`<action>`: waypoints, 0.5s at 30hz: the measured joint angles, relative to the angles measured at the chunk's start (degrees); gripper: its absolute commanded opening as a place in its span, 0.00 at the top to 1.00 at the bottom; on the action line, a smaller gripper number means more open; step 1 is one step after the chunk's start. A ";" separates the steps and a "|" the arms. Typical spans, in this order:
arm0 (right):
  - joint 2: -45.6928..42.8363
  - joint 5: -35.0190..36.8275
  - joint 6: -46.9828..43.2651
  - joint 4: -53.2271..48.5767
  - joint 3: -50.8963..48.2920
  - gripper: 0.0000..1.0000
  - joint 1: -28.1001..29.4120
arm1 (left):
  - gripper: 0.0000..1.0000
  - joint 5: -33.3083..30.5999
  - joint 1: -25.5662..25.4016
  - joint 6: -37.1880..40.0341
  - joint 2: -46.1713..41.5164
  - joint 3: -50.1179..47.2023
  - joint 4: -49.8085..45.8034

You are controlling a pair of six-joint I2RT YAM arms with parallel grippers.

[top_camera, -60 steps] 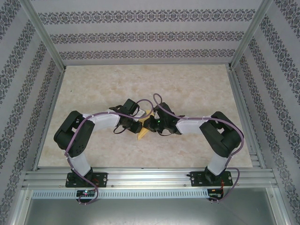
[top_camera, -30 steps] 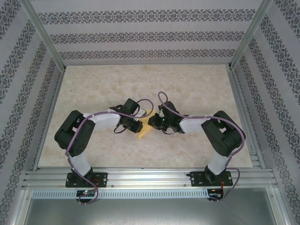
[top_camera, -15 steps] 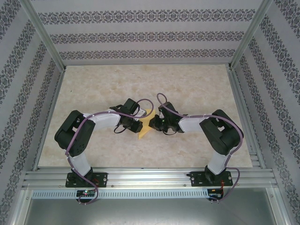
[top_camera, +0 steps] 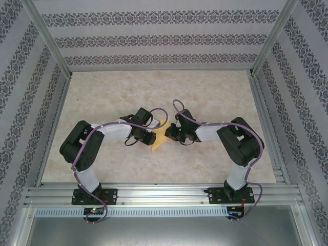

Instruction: Fold a paper plane with a square sheet of paper (pick it up from the middle)

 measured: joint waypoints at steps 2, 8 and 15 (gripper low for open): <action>-0.50 0.20 -0.20 -0.59 0.00 0.87 0.02 | 0.87 -0.02 0.00 0.00 0.02 0.02 0.02; -4.61 0.57 -0.39 -4.15 0.66 0.87 0.79 | 0.87 -0.02 -0.02 0.00 0.20 0.28 -0.09; -3.89 0.52 -0.13 -3.96 2.84 0.88 3.87 | 0.87 -0.02 0.00 0.00 0.31 0.39 -0.20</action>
